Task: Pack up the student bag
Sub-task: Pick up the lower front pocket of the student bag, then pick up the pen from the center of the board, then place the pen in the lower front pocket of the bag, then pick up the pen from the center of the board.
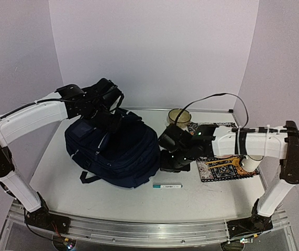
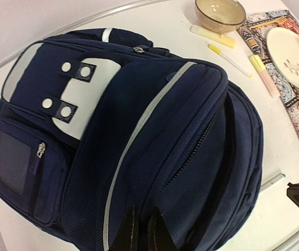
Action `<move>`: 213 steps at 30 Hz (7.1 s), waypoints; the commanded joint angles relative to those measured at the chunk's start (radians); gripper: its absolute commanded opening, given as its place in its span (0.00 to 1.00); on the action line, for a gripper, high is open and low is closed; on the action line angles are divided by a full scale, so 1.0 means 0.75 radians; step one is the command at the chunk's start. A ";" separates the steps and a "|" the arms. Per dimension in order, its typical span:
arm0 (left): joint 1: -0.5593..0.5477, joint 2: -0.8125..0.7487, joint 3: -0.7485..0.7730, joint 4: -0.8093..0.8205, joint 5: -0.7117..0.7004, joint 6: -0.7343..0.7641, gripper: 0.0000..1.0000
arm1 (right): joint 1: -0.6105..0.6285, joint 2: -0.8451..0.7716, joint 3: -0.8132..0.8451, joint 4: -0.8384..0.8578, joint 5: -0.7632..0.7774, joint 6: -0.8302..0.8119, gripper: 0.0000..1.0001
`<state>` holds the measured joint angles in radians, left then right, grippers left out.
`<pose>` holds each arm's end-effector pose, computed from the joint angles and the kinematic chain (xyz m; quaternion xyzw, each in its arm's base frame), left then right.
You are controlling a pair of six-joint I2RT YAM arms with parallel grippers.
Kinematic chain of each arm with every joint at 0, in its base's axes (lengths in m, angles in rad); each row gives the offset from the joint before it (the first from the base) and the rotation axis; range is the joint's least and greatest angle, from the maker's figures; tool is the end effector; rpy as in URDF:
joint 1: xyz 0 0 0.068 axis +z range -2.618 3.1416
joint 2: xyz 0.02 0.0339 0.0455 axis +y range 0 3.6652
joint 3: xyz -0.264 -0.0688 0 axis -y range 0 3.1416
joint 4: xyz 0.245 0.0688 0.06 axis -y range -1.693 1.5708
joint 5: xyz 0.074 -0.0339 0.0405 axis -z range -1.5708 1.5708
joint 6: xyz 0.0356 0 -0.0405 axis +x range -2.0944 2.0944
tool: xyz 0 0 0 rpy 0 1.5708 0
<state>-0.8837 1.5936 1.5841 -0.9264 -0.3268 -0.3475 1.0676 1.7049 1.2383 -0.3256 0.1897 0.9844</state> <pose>0.2216 -0.2521 0.3484 0.1993 0.9173 -0.0517 0.3407 0.1880 0.3276 0.2409 -0.0024 0.9217 0.2777 0.2707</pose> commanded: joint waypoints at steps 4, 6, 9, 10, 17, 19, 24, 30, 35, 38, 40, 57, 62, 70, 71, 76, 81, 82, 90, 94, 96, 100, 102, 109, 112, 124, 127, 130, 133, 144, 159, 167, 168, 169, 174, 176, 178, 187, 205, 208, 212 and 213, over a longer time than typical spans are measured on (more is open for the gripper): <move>0.008 0.016 0.111 0.071 0.066 -0.067 0.00 | 0.002 -0.065 0.196 -0.013 0.007 -0.128 0.03; 0.011 0.016 0.097 0.071 0.042 -0.061 0.00 | -0.003 -0.032 0.188 -0.042 -0.026 -0.198 0.11; 0.032 0.015 0.067 0.069 0.013 -0.046 0.00 | -0.015 -0.008 0.130 -0.084 -0.078 -0.301 0.23; 0.044 0.012 0.053 0.070 0.009 -0.045 0.00 | -0.021 -0.007 0.115 -0.101 -0.084 -0.347 0.26; 0.116 -0.010 -0.017 0.070 -0.022 -0.018 0.00 | -0.065 0.057 0.094 -0.191 -0.150 -0.728 0.49; 0.144 -0.020 -0.038 0.071 -0.023 -0.011 0.00 | -0.070 0.109 0.112 -0.211 -0.180 -0.838 0.52; 0.194 -0.042 -0.091 0.071 -0.035 0.003 0.00 | -0.076 0.251 0.196 -0.279 -0.245 -1.073 0.53; 0.222 -0.054 -0.145 0.080 -0.039 0.003 0.00 | -0.081 0.403 0.308 -0.376 -0.303 -1.228 0.52; 0.229 -0.056 -0.177 0.105 -0.027 0.005 0.00 | -0.086 0.502 0.345 -0.442 -0.281 -1.292 0.50; 0.231 -0.044 -0.191 0.119 -0.017 0.010 0.00 | -0.086 0.542 0.352 -0.469 -0.267 -1.301 0.46; 0.233 -0.032 -0.197 0.128 -0.022 0.014 0.00 | -0.086 0.559 0.360 -0.496 -0.263 -1.346 0.45; 0.256 0.010 -0.210 0.154 -0.008 0.028 0.00 | -0.082 0.756 0.485 -0.723 -0.253 -1.433 0.23; 0.256 -0.001 -0.208 0.154 0.014 0.021 0.00 | -0.080 0.723 0.503 -0.730 -0.218 -1.406 0.10; 0.256 0.007 -0.179 0.154 0.040 0.010 0.00 | -0.082 0.528 0.409 -0.715 -0.274 -1.325 0.00; 0.256 0.010 -0.176 0.155 0.042 0.009 0.00 | -0.084 0.503 0.390 -0.703 -0.294 -1.311 0.00; 0.256 0.038 -0.159 0.158 0.055 0.002 0.00 | -0.108 0.399 0.318 -0.664 -0.352 -1.187 0.00; 0.257 0.081 -0.147 0.166 0.134 -0.031 0.00 | -0.157 0.263 0.277 -0.577 -0.497 -1.073 0.00; 0.256 0.087 -0.144 0.170 0.163 -0.037 0.00 | -0.167 0.237 0.274 -0.551 -0.534 -1.038 0.00; 0.253 0.078 -0.122 0.212 0.398 -0.065 0.00 | -0.200 0.098 0.254 -0.229 -0.799 -0.686 0.00; 0.249 0.041 -0.111 0.215 0.512 -0.077 0.00 | -0.207 0.098 0.251 0.023 -0.937 -0.452 0.00; 0.245 0.017 -0.101 0.219 0.554 -0.090 0.00 | -0.207 0.117 0.255 0.161 -0.971 -0.325 0.00; 0.237 -0.021 -0.084 0.223 0.615 -0.109 0.00 | -0.207 0.147 0.245 0.383 -0.925 -0.107 0.00; 0.237 -0.041 -0.078 0.223 0.644 -0.119 0.00 | -0.207 0.169 0.245 0.504 -0.913 -0.030 0.00; 0.229 -0.097 -0.047 0.225 0.721 -0.159 0.00 | -0.207 0.277 0.302 0.714 -0.834 0.194 0.00; 0.227 -0.115 -0.033 0.227 0.758 -0.177 0.00 | -0.207 0.314 0.319 0.806 -0.797 0.271 0.00; 0.217 -0.157 -0.081 0.239 0.851 -0.218 0.00 | -0.207 0.525 0.561 0.909 -0.724 0.391 0.06; 0.219 -0.174 -0.097 0.247 0.804 -0.215 0.00 | -0.209 0.526 0.603 0.867 -0.692 0.331 0.21; 0.218 -0.167 -0.107 0.251 0.740 -0.198 0.00 | -0.216 0.493 0.599 0.797 -0.664 0.253 0.31; 0.219 -0.152 -0.109 0.255 0.709 -0.188 0.00 | -0.231 0.443 0.535 0.774 -0.661 0.218 0.39; 0.231 -0.126 -0.112 0.260 0.569 -0.157 0.00 | -0.290 0.189 0.415 0.359 -0.446 -0.138 0.47; 0.252 -0.111 -0.143 0.260 0.546 -0.148 0.00 | -0.479 0.175 0.500 -0.307 -0.011 -0.518 0.57; 0.252 -0.106 -0.161 0.259 0.547 -0.154 0.00 | -0.589 0.334 0.529 -0.350 0.086 -0.610 0.54; 0.252 -0.104 -0.159 0.259 0.549 -0.154 0.00 | -0.601 0.360 0.540 -0.350 0.091 -0.623 0.53; 0.253 -0.102 -0.157 0.258 0.550 -0.152 0.00 | -0.614 0.386 0.552 -0.349 0.093 -0.636 0.52; 0.254 -0.100 -0.159 0.258 0.552 -0.157 0.00 | -0.668 0.511 0.628 -0.348 0.069 -0.680 0.46; 0.254 -0.102 -0.164 0.257 0.549 -0.160 0.00 | -0.686 0.556 0.649 -0.346 0.065 -0.689 0.44; 0.254 -0.103 -0.167 0.257 0.548 -0.165 0.00 | -0.705 0.601 0.668 -0.339 0.054 -0.697 0.42; 0.254 -0.106 -0.190 0.256 0.544 -0.180 0.00 | -0.739 0.742 0.716 -0.332 0.028 -0.719 0.40; 0.254 -0.112 -0.193 0.255 0.544 -0.199 0.00 | -0.748 0.793 0.750 -0.314 -0.063 -0.748 0.30; 0.253 -0.113 -0.194 0.255 0.547 -0.203 0.00 | -0.748 0.823 0.752 -0.314 -0.067 -0.744 0.30; 0.254 -0.118 -0.196 0.256 0.550 -0.211 0.00 | -0.748 0.856 0.743 -0.310 -0.060 -0.739 0.30; 0.254 -0.120 -0.195 0.257 0.553 -0.213 0.00 | -0.749 0.861 0.739 -0.311 -0.059 -0.736 0.29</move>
<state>-0.7059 1.5364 1.4429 -0.7658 0.1097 -0.4868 0.5091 2.3028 1.7856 -0.5088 0.1468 0.4332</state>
